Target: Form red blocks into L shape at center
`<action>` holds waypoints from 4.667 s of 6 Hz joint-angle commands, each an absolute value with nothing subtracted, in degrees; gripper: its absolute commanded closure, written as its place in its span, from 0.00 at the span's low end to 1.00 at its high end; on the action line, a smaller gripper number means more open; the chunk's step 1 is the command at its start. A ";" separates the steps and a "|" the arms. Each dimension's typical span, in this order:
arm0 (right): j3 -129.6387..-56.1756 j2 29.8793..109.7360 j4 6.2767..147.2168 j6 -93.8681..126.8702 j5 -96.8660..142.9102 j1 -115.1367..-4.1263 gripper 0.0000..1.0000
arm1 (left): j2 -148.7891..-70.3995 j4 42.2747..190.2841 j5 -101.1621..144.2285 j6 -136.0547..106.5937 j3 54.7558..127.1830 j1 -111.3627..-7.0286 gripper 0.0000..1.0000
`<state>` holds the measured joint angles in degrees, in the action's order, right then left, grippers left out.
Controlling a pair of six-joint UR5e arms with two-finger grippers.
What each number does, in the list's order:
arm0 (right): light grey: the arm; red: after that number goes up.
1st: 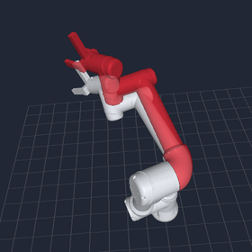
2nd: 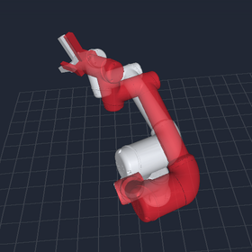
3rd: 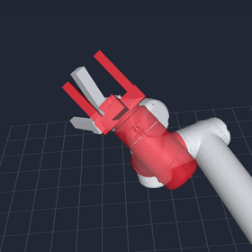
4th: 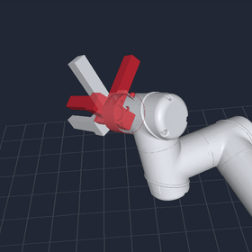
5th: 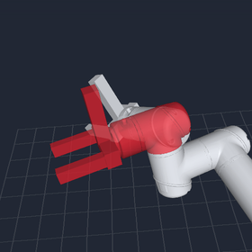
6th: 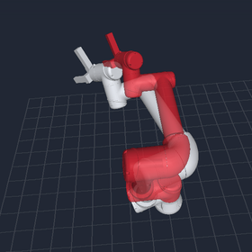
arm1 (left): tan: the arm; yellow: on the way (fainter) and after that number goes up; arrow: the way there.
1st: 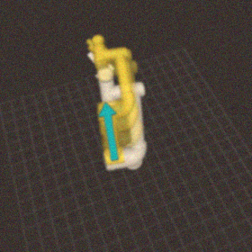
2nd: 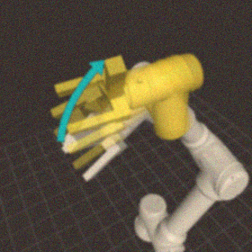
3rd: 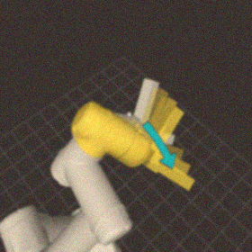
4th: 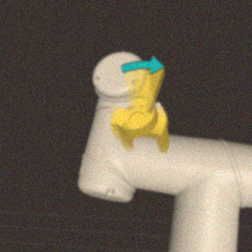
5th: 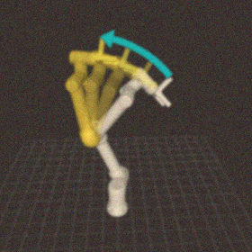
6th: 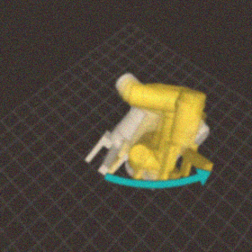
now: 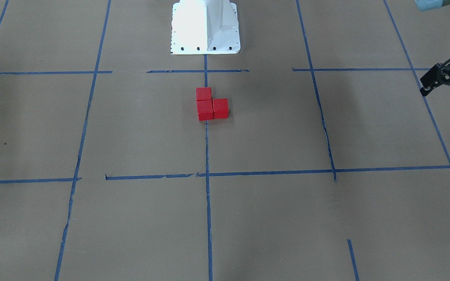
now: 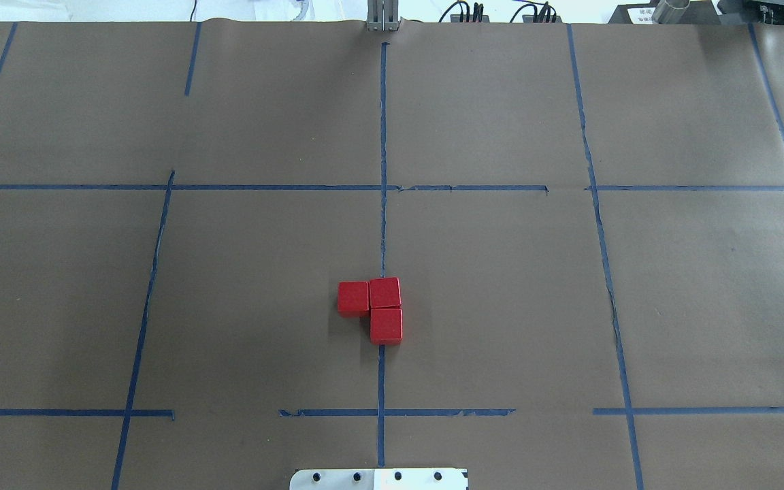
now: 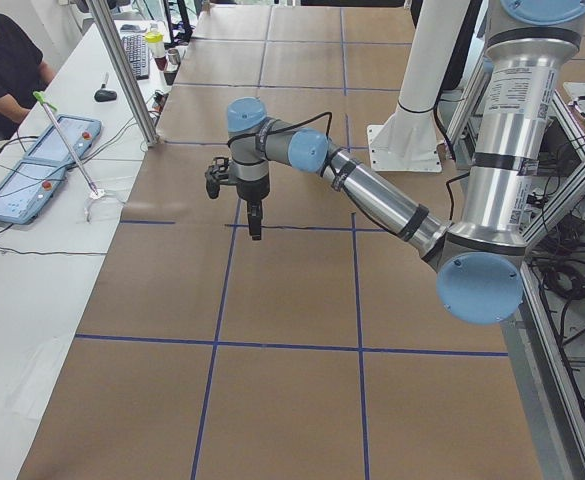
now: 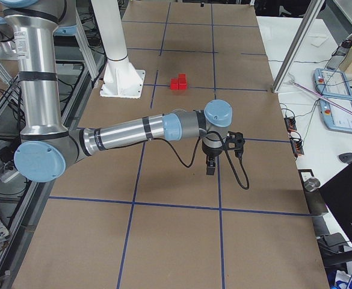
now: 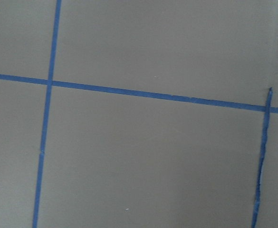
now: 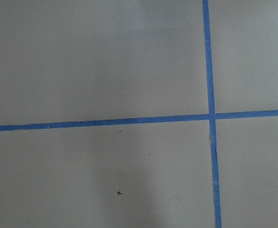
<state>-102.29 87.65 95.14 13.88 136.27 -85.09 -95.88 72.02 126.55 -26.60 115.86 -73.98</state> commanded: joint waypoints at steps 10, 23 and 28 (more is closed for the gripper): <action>-104.67 90.61 95.36 13.54 139.05 -85.69 0.00 | -85.19 79.36 141.39 2.73 97.20 -89.82 0.00; -104.16 99.49 94.75 8.09 135.96 -85.08 0.00 | -85.08 81.83 136.14 2.72 99.76 -89.30 0.00; -104.59 98.97 94.57 8.35 135.97 -84.99 0.00 | -85.61 82.35 136.05 2.64 97.39 -89.21 0.00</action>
